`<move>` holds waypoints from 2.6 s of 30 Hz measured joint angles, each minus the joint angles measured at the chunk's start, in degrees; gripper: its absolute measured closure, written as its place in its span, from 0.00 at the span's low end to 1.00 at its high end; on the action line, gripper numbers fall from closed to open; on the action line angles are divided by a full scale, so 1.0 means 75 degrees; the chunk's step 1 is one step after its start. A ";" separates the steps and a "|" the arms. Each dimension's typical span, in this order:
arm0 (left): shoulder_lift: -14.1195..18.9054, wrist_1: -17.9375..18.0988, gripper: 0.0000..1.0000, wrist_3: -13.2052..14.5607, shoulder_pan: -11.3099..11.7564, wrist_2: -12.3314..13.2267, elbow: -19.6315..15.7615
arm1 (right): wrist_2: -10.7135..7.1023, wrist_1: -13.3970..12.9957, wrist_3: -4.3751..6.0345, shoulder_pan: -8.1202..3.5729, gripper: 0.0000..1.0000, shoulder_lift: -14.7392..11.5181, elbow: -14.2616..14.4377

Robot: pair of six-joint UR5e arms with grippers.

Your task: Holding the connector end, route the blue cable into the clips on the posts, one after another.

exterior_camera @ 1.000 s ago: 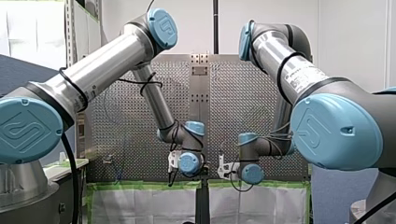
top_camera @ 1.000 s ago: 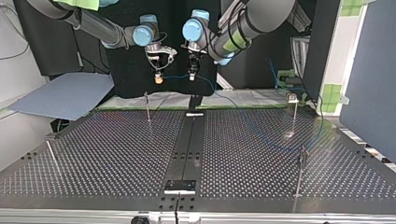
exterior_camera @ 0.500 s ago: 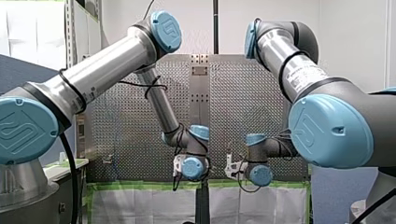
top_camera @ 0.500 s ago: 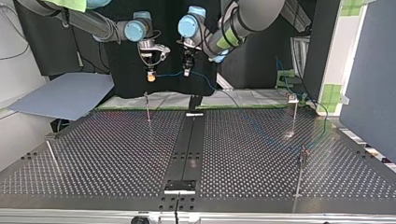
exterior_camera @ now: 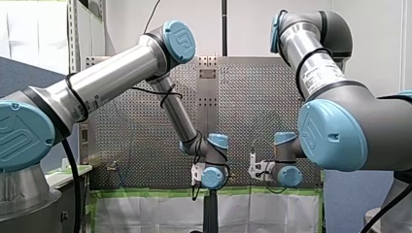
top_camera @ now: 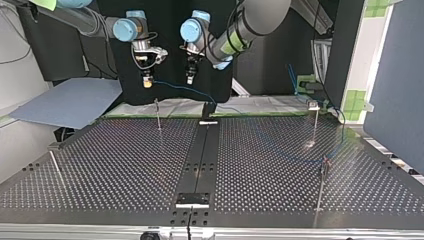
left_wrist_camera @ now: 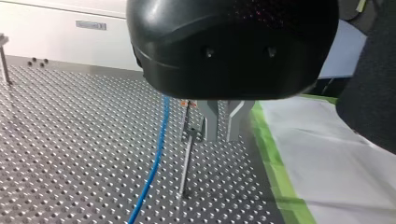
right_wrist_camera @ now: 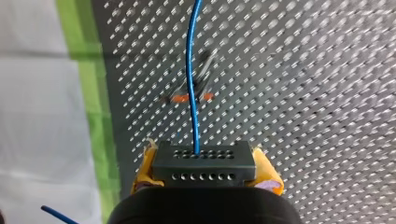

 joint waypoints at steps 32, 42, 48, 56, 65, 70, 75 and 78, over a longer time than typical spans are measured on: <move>-0.0395 -0.0469 0.82 0.0160 -0.0196 0.0446 0.0302 | -0.0991 0.0910 -0.0127 -0.1227 1.00 0.0522 -0.0648; -0.0826 -0.0865 0.76 0.0156 -0.0273 0.0513 0.0910 | -0.1299 0.1477 -0.0200 -0.1507 1.00 0.0521 -0.1028; -0.0889 -0.1005 0.76 0.0102 -0.0316 0.0473 0.1143 | -0.1737 0.1578 -0.0201 -0.1613 1.00 0.0521 -0.1270; -0.0893 -0.1116 0.76 0.0022 -0.0334 0.0455 0.1331 | -0.2231 0.1686 -0.0056 -0.1730 1.00 0.0521 -0.1512; -0.1226 -0.1499 0.76 -0.0172 -0.0304 0.0570 0.1924 | -0.2391 0.1646 0.0085 -0.1863 1.00 0.0522 -0.1609; -0.1374 -0.1702 0.76 -0.0356 -0.0256 0.0713 0.2309 | -0.2630 0.1641 -0.0001 -0.1842 1.00 0.0522 -0.1675; -0.1394 -0.1733 0.76 -0.0398 -0.0252 0.0594 0.2623 | -0.2780 0.1682 0.0005 -0.1848 1.00 0.0522 -0.1794; -0.1393 -0.1643 0.76 -0.0402 -0.0266 0.0456 0.2696 | -0.2773 0.1690 0.0040 -0.1877 1.00 0.0522 -0.1816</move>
